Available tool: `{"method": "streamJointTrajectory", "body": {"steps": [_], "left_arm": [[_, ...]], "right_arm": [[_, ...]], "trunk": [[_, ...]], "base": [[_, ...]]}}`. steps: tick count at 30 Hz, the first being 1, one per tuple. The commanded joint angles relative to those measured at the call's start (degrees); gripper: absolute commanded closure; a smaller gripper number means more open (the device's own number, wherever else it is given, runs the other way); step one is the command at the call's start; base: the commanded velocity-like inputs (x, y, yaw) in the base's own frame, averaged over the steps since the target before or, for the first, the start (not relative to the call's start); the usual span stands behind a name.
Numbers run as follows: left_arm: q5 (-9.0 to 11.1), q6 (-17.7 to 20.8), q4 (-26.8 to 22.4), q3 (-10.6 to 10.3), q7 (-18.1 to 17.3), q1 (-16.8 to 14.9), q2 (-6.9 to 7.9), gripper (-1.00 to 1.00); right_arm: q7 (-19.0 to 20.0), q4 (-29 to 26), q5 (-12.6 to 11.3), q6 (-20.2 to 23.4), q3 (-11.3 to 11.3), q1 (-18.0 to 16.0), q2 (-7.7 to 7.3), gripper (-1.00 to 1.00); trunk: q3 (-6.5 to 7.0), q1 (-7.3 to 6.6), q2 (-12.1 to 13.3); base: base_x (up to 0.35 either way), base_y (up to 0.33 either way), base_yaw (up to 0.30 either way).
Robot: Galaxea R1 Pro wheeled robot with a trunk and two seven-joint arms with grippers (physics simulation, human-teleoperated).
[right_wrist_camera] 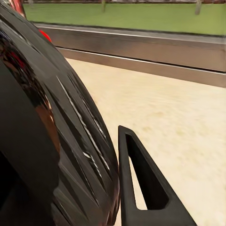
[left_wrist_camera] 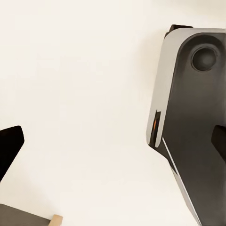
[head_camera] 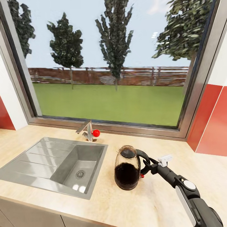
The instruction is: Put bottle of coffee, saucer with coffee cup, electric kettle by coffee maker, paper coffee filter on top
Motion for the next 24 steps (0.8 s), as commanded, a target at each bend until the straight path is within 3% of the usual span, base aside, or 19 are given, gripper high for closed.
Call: {"method": "streamJointTrajectory", "body": {"steps": [1, 12, 13, 15, 20, 24], "left_arm": [[-0.5, -0.2, 0.0, 0.5, -0.2, 0.0, 0.02, -1.00], [-0.5, -0.2, 0.0, 0.5, -0.2, 0.0, -0.01, -1.00], [-0.5, -0.2, 0.0, 0.6, -0.2, 0.0, -0.12, -1.00], [-0.5, -0.2, 0.0, 0.6, -0.1, 0.0, -0.14, -1.00], [-0.5, -0.2, 0.0, 0.6, -0.1, 0.0, -0.15, -1.00], [-0.4, -0.3, -0.1, 0.6, -0.1, 0.0, -0.13, -1.00]], "right_arm": [[0.2, -0.1, -0.8, 0.6, -0.1, 0.0, 0.04, 1.00], [-0.3, -5.8, -0.8, 2.0, -0.3, -0.1, 0.44, 1.00], [-0.9, -9.3, -0.9, 6.6, -0.3, -0.8, 1.15, 1.00], [-2.0, -10.4, -0.9, 9.4, -0.2, -2.0, 1.67, 1.00], [-4.7, -11.2, -0.9, 14.7, 0.1, -6.4, 4.52, 1.00], [-5.5, -11.4, -0.8, 16.9, 0.1, -7.5, 5.37, 1.00]], "trunk": [[-0.02, 0.02, 0.0], [-0.02, 0.02, 0.0], [-0.02, 0.02, 0.0], [-0.02, 0.02, 0.0], [-0.02, 0.02, 0.0], [-0.02, 0.02, 0.0]], "base": [[0.000, 0.000, 0.000], [0.000, 0.000, 0.000], [0.000, 0.000, 0.000], [0.000, 0.000, 0.000], [0.000, 0.000, 0.000], [0.000, 0.000, 0.000]]}}
